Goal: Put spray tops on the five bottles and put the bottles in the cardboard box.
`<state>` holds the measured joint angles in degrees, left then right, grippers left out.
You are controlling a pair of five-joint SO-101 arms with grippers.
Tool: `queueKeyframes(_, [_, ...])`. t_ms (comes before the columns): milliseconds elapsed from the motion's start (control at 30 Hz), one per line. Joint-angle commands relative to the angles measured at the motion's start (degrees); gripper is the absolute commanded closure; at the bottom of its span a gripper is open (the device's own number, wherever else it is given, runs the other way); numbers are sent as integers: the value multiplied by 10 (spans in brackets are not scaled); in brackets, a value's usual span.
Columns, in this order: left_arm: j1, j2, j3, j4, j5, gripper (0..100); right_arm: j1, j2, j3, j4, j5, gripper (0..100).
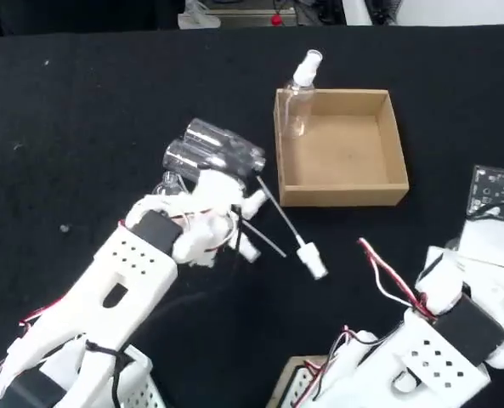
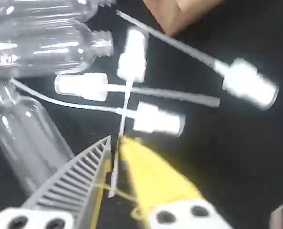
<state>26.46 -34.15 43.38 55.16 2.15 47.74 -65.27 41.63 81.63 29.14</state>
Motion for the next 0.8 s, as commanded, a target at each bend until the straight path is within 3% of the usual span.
queueKeyframes(0, [22, -19, 21, -25, 156, 770, 13, -11, -2, -16, 6, 984])
queueKeyframes(67, [31, -19, 51, -25, 196, 688, 13, -12, -2, -16, 6, 984])
queueKeyframes(133, [38, -19, 81, -42, 197, 674, 13, -12, -2, -18, 6, 984])
queueKeyframes(233, [36, -19, 134, -127, 204, 694, 10, -12, -3, -18, 6, 984])
queueKeyframes(367, [36, -19, 215, -278, 282, 695, 9, -12, -3, -16, 6, 984])
queueKeyframes(433, [36, -19, 238, -316, 310, 697, 9, -12, -1, -15, 6, 984])
queueKeyframes(767, [34, -17, 256, -331, 331, 697, 8, -12, -2, -15, 3, 984])
